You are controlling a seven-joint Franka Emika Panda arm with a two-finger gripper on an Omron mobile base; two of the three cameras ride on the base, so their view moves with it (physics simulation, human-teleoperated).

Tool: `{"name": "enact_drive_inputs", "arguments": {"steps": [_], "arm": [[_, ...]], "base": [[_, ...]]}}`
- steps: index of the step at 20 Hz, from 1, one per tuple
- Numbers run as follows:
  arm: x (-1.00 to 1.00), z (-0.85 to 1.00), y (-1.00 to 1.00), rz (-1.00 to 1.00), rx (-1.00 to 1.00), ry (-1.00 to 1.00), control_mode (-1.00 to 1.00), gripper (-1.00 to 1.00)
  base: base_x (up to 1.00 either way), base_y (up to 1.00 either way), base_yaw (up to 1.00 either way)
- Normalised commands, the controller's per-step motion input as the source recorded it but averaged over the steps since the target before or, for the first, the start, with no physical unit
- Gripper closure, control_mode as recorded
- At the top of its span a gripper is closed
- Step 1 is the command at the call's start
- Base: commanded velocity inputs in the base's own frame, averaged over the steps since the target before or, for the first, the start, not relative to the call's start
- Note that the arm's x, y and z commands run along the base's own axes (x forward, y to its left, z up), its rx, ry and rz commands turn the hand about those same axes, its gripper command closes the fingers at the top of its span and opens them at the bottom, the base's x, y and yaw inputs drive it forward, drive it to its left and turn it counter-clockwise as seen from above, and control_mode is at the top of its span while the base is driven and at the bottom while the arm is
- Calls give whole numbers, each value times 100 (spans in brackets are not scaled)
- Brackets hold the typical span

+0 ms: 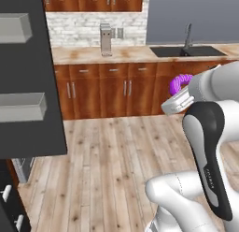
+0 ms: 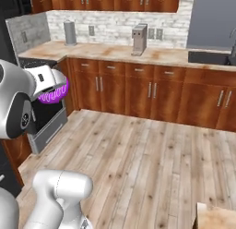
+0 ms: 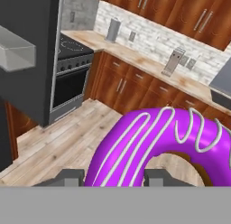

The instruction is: Take the donuts from the fridge and place them on the empty tray on the dining counter.

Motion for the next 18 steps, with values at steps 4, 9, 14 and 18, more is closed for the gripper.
{"name": "enact_drive_inputs", "arguments": {"steps": [4,9,14,18], "arm": [[0,0,0,0,0,0,100,100],[0,0,0,0,0,0,100,100],[0,0,0,0,0,0,100,100],[0,0,0,0,0,0,100,100]], "base": [[-34,25,-37],[-49,7,-34],[-65,0,-28],[-68,0,-22]]}}
